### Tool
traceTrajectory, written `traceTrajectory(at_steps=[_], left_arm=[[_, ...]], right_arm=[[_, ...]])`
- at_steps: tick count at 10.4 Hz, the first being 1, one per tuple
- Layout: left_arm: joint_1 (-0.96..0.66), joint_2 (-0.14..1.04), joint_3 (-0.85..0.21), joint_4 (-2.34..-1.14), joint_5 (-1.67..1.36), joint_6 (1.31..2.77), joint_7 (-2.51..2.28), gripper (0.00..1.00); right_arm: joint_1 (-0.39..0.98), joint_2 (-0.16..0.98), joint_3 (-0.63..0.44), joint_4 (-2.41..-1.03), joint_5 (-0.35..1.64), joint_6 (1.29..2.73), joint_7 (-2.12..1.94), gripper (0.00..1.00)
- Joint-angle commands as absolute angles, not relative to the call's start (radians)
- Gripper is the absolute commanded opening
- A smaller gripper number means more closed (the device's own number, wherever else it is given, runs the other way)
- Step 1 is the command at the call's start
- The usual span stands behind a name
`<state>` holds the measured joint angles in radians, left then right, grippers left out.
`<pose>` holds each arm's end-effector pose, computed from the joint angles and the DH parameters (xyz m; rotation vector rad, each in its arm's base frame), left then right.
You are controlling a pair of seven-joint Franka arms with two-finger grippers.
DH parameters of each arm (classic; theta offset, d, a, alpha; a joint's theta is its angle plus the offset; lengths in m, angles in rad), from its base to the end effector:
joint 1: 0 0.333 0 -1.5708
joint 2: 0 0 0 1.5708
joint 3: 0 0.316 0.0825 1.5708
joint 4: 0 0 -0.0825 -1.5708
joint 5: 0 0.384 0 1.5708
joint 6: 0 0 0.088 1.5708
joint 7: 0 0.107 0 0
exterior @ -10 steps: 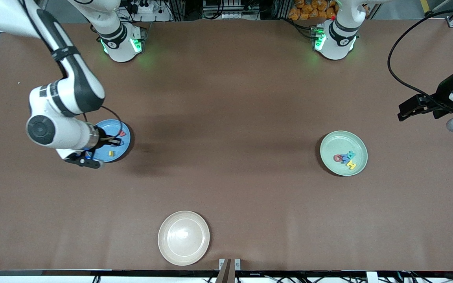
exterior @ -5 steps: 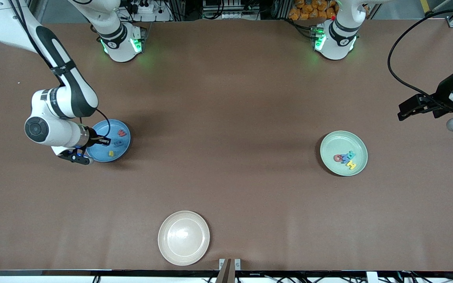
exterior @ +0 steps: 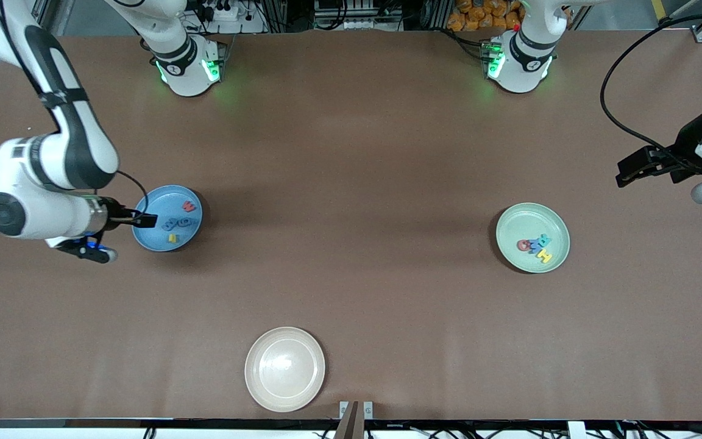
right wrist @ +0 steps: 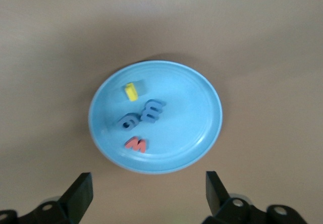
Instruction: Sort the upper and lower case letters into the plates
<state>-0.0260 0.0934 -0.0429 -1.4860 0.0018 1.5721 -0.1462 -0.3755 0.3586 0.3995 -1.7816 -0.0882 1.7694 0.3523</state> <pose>0.5822 -0.0388 0.6115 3.1378 0.1216 -0.0116 0.5993 -0.0089 0.3456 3.0536 -0.4539 -0.5384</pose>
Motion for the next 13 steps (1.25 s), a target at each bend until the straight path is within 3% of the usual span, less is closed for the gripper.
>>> traceTrajectory(at_steps=[1,4,6,8,13], left_arm=[[-0.026,0.080,-0.043,-1.497,-0.021,1.565,-0.158,1.00],[-0.029,0.084,-0.044,-1.497,-0.020,1.566,-0.158,1.00],[-0.029,0.084,-0.044,-1.500,-0.020,1.565,-0.158,1.00],[-0.031,0.086,-0.051,-1.497,-0.021,1.566,-0.163,1.00],[-0.029,0.086,-0.061,-1.497,-0.021,1.565,-0.172,1.00]], right_arm=[[-0.324,0.345,0.391,-1.599,-0.063,1.640,0.334,1.00],[-0.285,0.298,0.362,-1.409,-0.060,1.582,0.337,1.00],[-0.198,0.261,0.255,-1.353,-0.058,1.489,0.334,1.00],[-0.100,0.204,0.134,-1.354,0.000,1.460,0.331,1.00],[-0.057,0.173,0.075,-1.377,0.038,1.456,0.255,1.00]])
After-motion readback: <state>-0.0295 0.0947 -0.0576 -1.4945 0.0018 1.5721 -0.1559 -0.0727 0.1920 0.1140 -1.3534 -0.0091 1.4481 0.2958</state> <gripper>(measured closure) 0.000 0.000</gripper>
